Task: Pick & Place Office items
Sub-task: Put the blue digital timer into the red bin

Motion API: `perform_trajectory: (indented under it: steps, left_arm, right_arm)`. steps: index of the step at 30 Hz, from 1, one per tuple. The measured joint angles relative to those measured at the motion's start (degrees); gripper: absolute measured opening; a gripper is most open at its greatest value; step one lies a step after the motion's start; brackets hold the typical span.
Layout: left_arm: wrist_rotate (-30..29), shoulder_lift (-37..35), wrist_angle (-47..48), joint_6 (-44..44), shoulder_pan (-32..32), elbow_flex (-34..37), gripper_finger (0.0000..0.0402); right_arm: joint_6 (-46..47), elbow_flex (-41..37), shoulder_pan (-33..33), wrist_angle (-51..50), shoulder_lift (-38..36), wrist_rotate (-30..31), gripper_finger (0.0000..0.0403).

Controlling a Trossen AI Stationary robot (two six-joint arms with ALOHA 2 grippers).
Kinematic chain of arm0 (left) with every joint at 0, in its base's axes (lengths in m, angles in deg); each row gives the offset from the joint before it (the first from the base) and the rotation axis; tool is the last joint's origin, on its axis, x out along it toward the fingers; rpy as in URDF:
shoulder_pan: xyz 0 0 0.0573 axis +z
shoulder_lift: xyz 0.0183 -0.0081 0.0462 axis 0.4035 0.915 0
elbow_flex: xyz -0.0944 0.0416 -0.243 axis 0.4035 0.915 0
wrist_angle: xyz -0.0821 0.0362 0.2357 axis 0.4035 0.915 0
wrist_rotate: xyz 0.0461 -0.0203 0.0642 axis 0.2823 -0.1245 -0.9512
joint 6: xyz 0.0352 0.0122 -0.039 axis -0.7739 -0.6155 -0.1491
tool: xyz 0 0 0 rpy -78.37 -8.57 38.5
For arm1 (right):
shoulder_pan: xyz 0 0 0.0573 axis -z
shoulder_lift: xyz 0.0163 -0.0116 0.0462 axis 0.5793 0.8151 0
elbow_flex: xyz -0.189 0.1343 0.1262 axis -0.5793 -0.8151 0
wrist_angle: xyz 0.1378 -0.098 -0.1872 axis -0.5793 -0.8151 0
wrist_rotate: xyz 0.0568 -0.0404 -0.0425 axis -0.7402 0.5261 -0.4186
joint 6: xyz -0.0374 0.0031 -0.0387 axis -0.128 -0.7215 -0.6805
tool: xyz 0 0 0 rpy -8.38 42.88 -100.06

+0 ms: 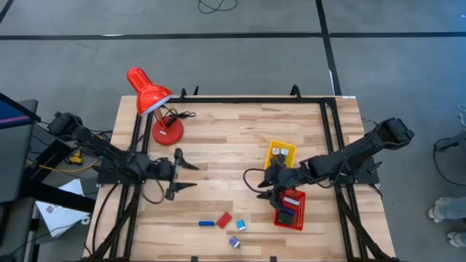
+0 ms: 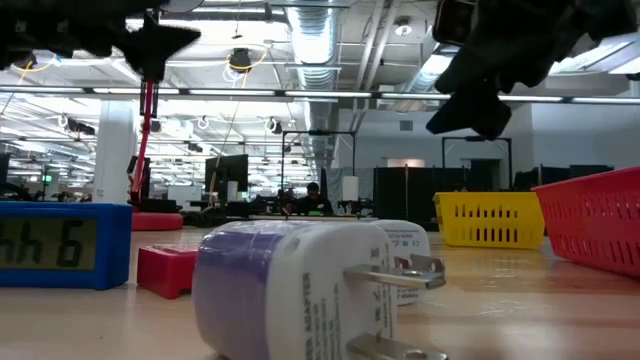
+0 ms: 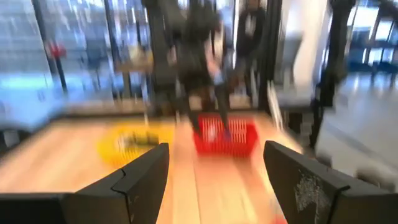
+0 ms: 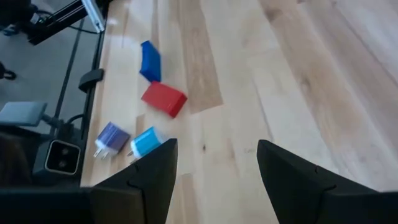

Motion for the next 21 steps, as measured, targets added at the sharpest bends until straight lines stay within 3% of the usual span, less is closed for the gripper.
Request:
perform_trajectory:
  steps: [5, 7, 13, 21]
  left_arm:
    - [-0.5, 5.1, 23.4, 5.1, -1.7, -10.1, 0.0255]
    - [-0.1, 9.5, 27.5, 5.5, -3.2, -13.8, 0.0255]
    - [3.1, 23.6, 29.3, 4.0, -7.7, -19.2, 0.0255]
    - [3.5, 36.5, 28.4, 9.6, -13.2, -26.1, 0.0255]
  right_arm:
    - [0.0, 0.0, 2.1, 0.0, 0.0, 0.0, 0.0214]
    - [0.0, 0.0, 2.8, 0.0, 0.0, 0.0, 0.0214]
    - [0.0, 0.0, 4.0, 0.0, 0.0, 0.0, 0.0214]
    - [0.0, 0.0, 4.1, 0.0, 0.0, 0.0, 0.0214]
